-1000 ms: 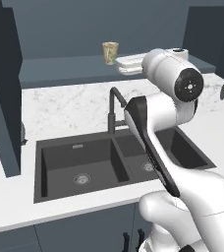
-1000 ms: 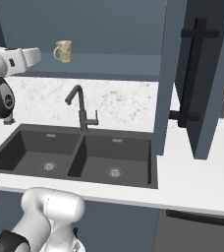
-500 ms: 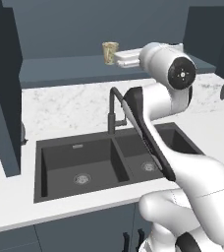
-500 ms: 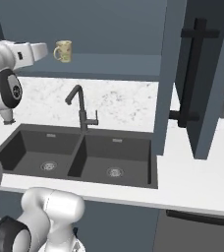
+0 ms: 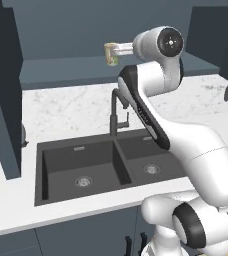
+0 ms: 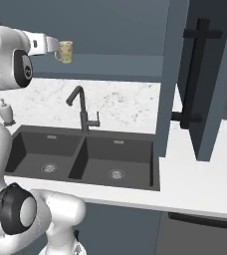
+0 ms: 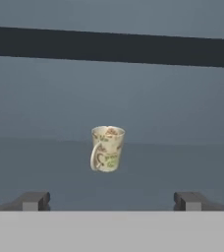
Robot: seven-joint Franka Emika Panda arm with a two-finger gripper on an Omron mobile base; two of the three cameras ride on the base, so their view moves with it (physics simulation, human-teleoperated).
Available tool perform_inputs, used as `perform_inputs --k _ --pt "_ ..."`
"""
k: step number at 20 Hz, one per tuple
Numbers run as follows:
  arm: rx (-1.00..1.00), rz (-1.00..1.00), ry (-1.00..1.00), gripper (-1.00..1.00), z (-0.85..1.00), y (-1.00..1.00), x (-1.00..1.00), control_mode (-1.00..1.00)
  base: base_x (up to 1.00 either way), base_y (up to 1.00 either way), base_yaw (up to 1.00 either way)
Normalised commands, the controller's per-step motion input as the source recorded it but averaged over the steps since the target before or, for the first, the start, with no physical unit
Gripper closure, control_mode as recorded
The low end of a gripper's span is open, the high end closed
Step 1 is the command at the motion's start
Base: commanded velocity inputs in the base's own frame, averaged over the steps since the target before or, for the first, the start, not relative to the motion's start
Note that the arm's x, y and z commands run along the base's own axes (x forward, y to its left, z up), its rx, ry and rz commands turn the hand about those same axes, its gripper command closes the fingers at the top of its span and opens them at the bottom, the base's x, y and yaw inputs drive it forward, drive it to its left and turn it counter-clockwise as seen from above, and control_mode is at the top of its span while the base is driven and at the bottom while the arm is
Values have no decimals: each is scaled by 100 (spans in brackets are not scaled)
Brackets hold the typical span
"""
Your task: Gather all objects into one cabinet and sort the glasses and bowls to opposite sides.
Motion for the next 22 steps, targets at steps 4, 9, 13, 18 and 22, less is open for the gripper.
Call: perform_inputs --k 4,9,13,18,22 --pt "0 0 15 -100 -1 0 34 -100 0 0 0" --pt "0 0 3 -100 -2 0 0 -100 0 0 0" --pt "0 0 0 -100 0 0 -3 -100 0 0 0" --pt "0 0 0 -100 -1 10 0 -100 0 0 0" --pt "0 -6 0 -100 -7 34 5 -100 0 0 0"
